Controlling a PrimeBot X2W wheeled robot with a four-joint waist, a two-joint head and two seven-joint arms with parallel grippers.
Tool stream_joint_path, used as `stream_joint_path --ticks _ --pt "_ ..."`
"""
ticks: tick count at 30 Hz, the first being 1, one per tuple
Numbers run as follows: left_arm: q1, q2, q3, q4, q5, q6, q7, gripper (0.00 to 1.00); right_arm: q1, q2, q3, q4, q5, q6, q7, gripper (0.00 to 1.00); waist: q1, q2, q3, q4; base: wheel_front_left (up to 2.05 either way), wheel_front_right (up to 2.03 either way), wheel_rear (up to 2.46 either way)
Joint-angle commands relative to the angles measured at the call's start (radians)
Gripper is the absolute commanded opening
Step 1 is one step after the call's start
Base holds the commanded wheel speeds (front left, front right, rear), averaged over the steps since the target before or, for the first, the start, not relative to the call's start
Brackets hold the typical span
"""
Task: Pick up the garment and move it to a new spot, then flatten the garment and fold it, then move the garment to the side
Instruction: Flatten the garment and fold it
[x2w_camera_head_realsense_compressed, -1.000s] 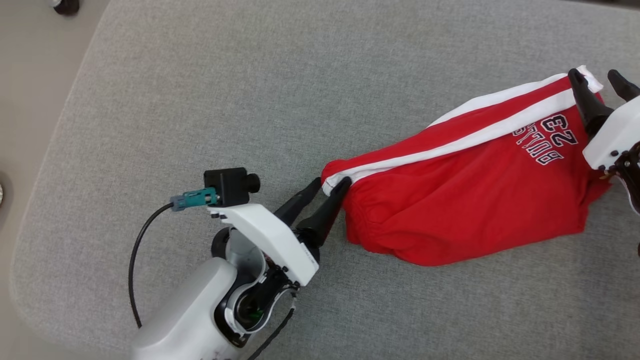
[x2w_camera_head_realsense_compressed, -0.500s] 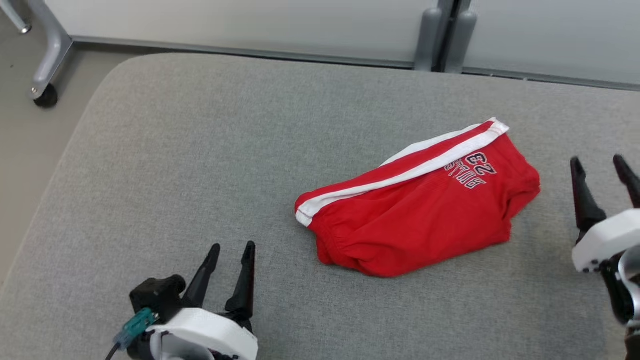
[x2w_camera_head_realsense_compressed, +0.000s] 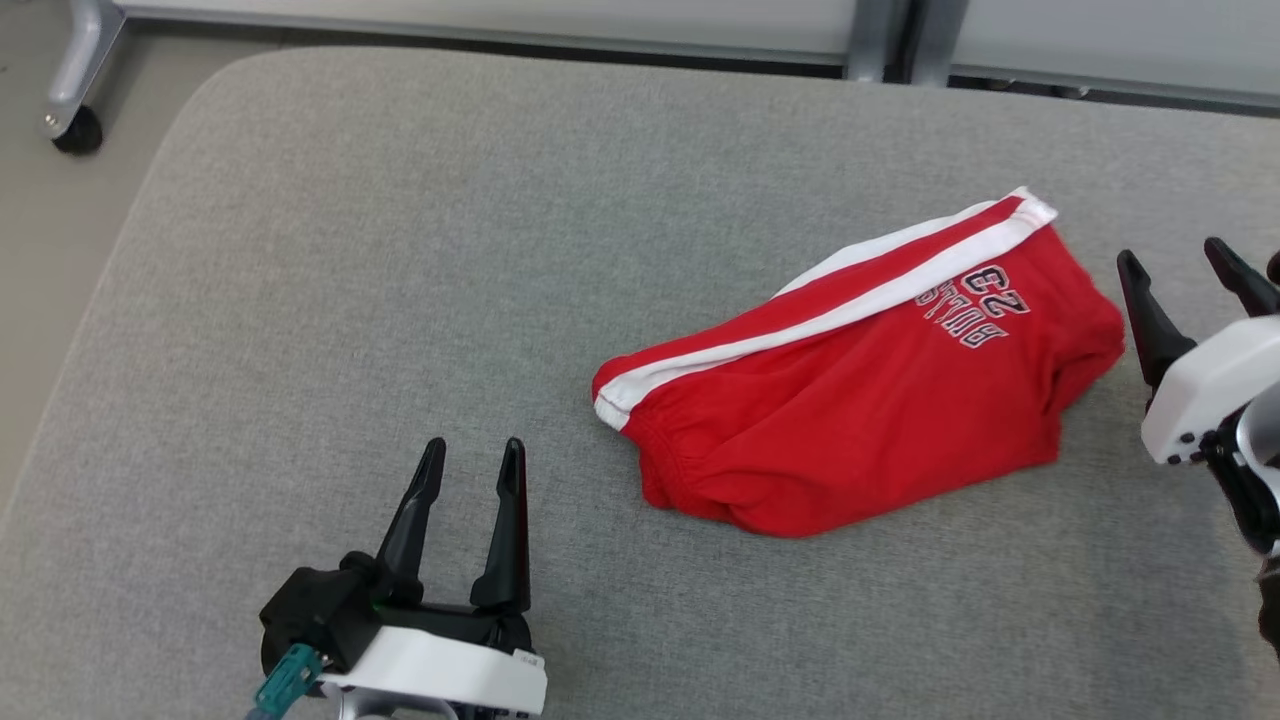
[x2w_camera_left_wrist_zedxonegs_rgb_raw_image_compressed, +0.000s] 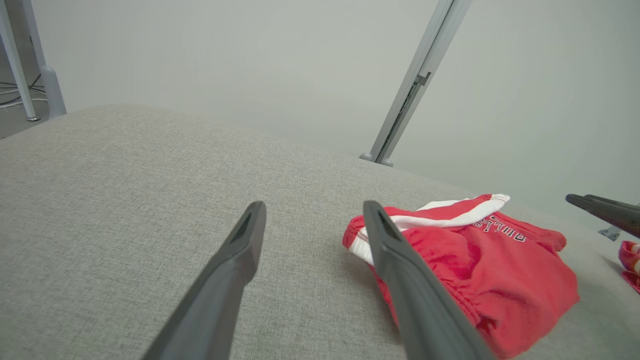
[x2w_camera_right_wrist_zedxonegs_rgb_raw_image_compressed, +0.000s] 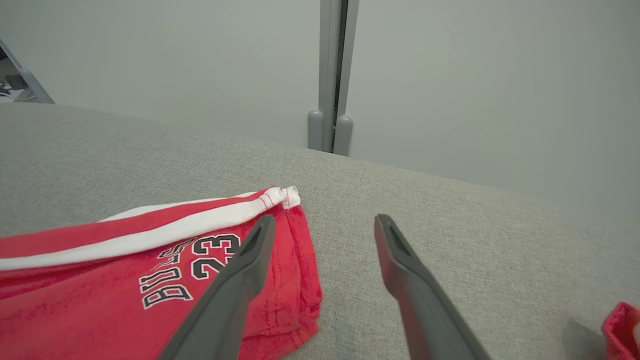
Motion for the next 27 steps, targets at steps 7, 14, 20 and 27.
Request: stream_joint_path --ticks 7,14,20,27 --pt "-0.069 -0.044 0.029 0.041 0.041 -0.078 -0.004 1.00 -0.141 -0.043 0.012 0.130 -0.102 0.000 0.116 1.00 0.0000 0.0000 0.142 0.125 0.00 0.00 0.00" --pt "-0.072 -0.051 0.057 0.051 0.016 -0.089 -0.004 1.00 -0.142 -0.030 -0.011 0.214 -0.144 0.000 0.167 1.00 0.0000 0.0000 0.137 0.142 0.00 0.00 0.00" --pt "-0.065 -0.051 0.051 0.059 0.010 -0.094 -0.004 1.00 -0.114 -0.023 -0.005 0.239 -0.126 0.000 0.244 1.00 0.0000 0.0000 0.116 0.115 0.00 0.00 0.00" --pt "-0.046 -0.050 0.055 0.076 0.022 -0.097 -0.004 1.00 -0.085 0.008 0.045 0.180 0.057 0.000 0.261 0.00 0.0000 0.0000 0.058 0.036 0.00 0.00 0.00"
